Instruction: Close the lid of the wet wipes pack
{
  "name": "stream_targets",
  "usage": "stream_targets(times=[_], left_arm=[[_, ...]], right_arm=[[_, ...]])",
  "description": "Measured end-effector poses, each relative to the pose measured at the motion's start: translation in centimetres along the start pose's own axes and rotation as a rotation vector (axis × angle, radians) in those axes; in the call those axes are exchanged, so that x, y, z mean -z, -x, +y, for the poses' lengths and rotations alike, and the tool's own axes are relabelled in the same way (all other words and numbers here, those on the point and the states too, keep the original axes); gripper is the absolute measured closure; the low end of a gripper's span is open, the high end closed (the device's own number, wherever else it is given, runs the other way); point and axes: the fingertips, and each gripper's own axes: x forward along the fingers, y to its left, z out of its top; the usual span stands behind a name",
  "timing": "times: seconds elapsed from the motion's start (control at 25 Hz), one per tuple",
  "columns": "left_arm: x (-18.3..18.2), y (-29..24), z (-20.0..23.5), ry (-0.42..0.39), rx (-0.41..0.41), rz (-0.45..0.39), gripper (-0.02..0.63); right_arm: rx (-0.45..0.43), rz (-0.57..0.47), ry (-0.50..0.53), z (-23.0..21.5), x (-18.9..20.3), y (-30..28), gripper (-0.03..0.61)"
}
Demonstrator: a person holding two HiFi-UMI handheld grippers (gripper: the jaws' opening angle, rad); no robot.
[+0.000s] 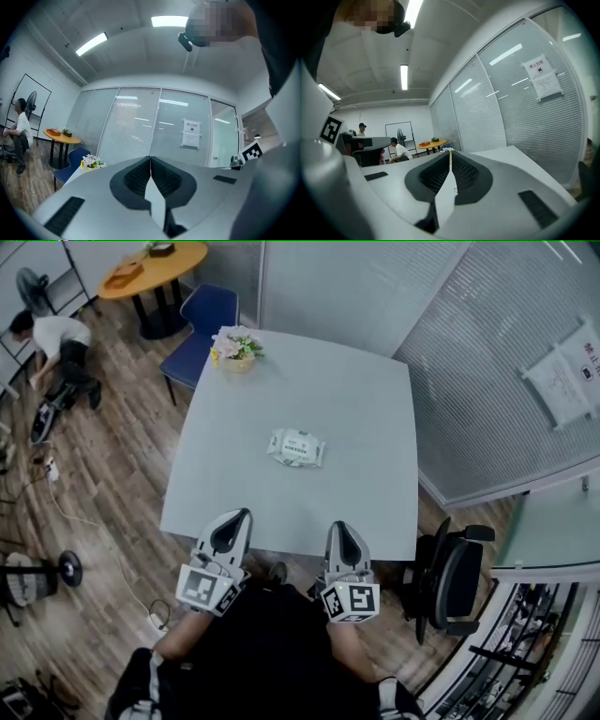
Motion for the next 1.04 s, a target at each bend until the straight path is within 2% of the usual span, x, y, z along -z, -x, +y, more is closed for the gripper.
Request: stream_targets(times=[0.56, 1.04], left_arm=[[-0.3, 0.6, 1.8, 0.028, 0.017, -0.009, 0.592], [-0.5, 0.0, 2.2, 0.026, 0.019, -0.015, 0.591]], right_arm=[[0.031, 0.0, 0.028, 1.3, -0.4, -0.6, 0.555], [0.021, -0.008, 0.041, 1.6, -1.1, -1.4, 0.555]])
